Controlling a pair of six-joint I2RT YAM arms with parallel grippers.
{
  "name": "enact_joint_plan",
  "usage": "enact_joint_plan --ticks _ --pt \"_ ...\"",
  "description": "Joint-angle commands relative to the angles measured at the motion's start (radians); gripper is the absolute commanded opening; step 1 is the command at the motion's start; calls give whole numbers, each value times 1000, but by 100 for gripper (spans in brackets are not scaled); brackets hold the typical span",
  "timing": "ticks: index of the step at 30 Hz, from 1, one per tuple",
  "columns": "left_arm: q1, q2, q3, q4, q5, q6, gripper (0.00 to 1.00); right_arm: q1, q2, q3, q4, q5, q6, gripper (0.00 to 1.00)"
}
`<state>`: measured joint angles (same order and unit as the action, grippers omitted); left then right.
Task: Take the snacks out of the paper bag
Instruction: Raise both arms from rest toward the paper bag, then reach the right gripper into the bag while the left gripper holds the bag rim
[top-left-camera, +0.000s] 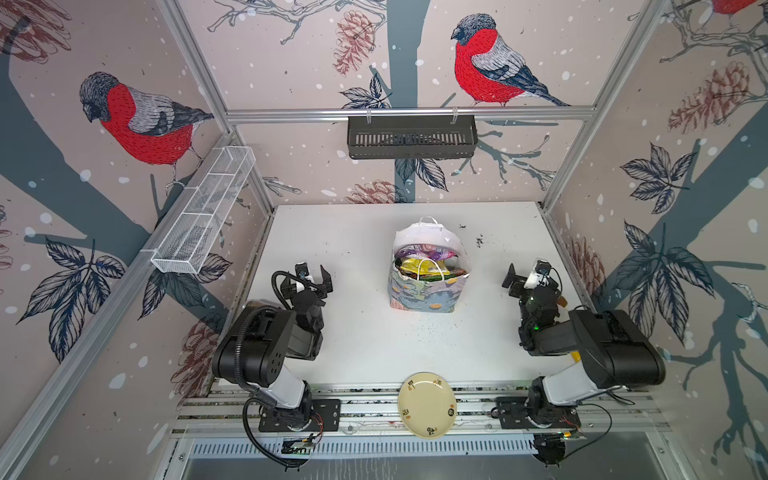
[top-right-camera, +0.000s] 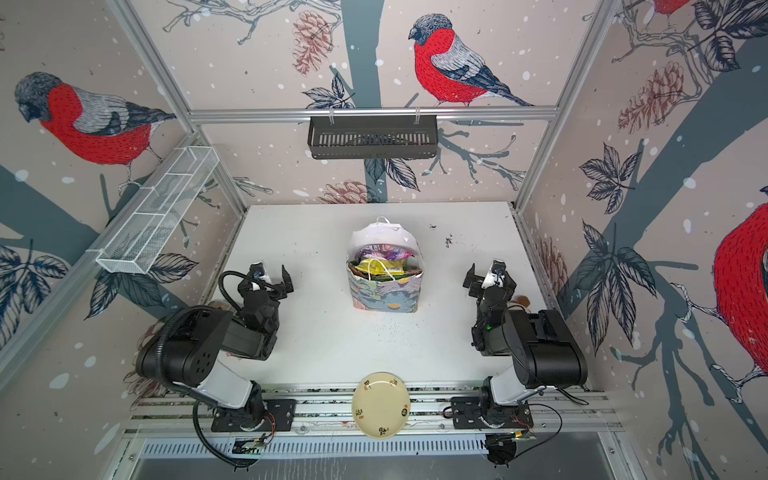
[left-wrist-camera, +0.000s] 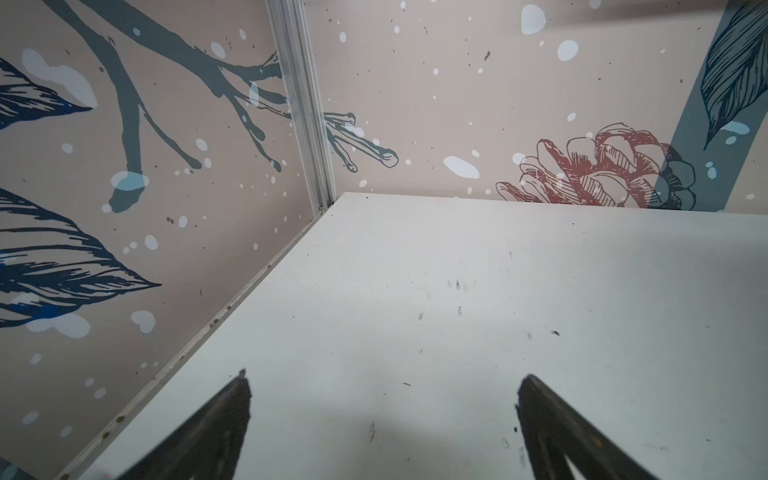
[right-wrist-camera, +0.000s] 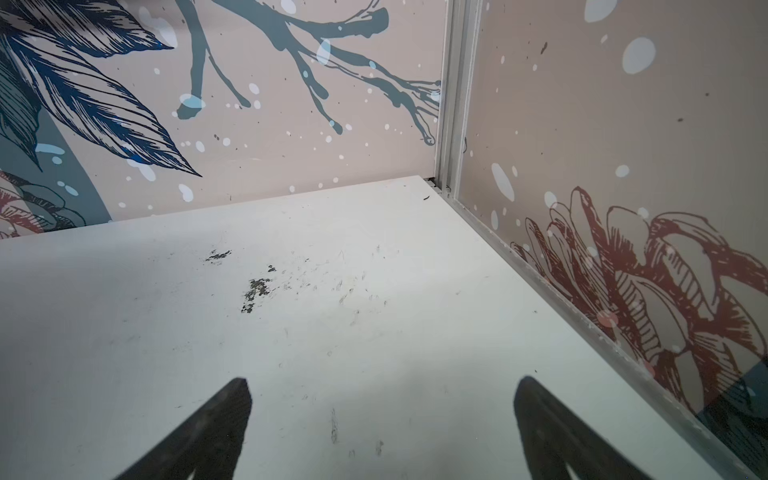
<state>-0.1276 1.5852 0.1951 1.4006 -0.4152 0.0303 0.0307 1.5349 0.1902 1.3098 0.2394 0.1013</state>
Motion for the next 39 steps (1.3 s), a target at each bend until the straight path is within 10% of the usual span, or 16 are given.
enact_joint_plan --ticks 1,19,23,28,39 --pt "2 -6 2 22 11 -3 99 -1 2 3 28 4 -8 99" --pt "30 -17 21 -30 76 -19 98 -6 -1 3 24 -3 -5 92" --pt "45 -51 49 -114 135 -16 78 -9 -2 0 28 -12 -2 91" --pt "43 -220 180 -459 -6 -69 58 -13 -4 -3 33 -20 0 89" --pt "36 -325 695 -1088 169 -168 39 -87 -252 112 -350 -60 74 82"
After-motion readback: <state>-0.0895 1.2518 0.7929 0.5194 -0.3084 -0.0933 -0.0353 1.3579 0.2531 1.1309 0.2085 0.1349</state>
